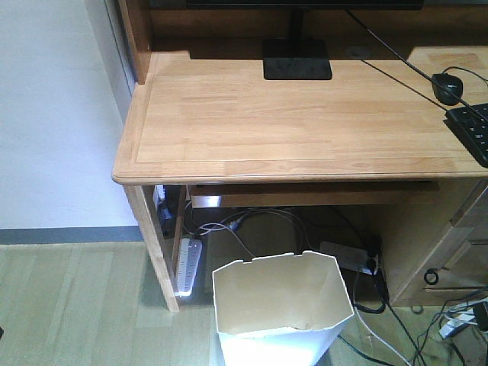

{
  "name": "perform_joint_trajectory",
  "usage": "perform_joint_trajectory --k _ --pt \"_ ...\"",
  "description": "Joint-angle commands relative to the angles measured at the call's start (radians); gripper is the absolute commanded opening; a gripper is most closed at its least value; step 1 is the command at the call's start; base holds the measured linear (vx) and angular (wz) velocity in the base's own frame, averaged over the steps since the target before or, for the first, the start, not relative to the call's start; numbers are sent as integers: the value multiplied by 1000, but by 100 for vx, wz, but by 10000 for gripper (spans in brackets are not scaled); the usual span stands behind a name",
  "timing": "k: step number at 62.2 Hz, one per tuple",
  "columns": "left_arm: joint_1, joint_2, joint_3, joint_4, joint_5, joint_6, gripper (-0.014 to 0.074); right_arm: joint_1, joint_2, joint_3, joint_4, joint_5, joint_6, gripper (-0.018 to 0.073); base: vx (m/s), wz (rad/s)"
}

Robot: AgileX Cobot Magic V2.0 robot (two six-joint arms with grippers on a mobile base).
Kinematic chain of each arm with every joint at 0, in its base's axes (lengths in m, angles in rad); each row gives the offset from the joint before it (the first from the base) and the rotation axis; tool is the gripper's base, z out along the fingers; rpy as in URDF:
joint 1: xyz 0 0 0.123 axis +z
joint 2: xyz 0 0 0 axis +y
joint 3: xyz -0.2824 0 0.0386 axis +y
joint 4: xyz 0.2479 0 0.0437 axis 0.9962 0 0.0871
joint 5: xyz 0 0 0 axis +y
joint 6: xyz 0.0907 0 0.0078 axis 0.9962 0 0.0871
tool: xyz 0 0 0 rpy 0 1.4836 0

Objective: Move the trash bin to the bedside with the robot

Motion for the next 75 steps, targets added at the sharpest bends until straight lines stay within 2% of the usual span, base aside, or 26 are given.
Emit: perform_joint_trajectory --k 1,64,75 --pt "-6 -10 29 -4 -74 -9 -6 -4 -12 19 1 -69 -2 -10 0 0" --pt "-6 -10 29 -4 -74 -9 -6 -4 -12 19 1 -69 -1 -10 0 0" --pt "-6 -10 29 -4 -74 -9 -6 -4 -12 16 6 -122 9 -10 0 0"
